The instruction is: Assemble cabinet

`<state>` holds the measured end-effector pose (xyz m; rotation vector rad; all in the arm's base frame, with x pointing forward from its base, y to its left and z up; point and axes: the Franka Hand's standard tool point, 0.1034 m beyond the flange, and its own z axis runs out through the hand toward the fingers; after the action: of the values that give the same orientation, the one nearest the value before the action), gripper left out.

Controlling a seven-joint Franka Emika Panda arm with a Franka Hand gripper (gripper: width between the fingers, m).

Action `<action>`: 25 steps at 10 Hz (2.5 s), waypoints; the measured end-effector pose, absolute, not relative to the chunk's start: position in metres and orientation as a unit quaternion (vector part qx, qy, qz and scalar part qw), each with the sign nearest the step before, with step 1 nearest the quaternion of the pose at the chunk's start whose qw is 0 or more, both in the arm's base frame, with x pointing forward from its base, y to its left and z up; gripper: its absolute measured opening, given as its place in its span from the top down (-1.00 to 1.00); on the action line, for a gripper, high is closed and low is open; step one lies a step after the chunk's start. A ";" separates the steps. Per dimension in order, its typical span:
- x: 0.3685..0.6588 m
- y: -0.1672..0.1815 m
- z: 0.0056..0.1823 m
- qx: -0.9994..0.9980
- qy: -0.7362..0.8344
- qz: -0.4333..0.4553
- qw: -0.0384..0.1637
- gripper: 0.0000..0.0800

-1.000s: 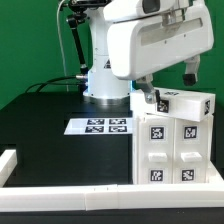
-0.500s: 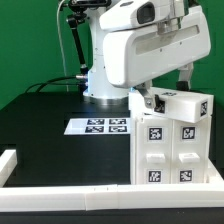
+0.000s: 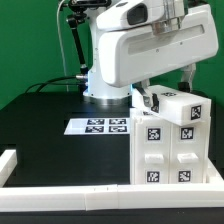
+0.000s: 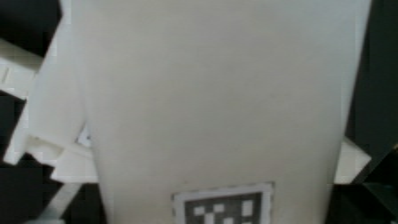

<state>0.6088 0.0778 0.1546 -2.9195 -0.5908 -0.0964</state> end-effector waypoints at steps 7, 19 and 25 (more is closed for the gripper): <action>0.611 0.080 0.156 -0.988 0.129 -0.019 0.087 -0.39; 0.611 0.085 0.156 -0.805 0.584 0.012 0.104 -0.39; 0.615 0.084 0.157 -0.678 0.725 0.032 0.116 -0.39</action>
Offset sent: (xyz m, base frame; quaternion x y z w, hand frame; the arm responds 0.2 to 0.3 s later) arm -0.0046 0.0070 0.0015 0.0186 -0.0014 0.2718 0.9622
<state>0.6154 0.0837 0.1573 -1.9863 2.1242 0.0948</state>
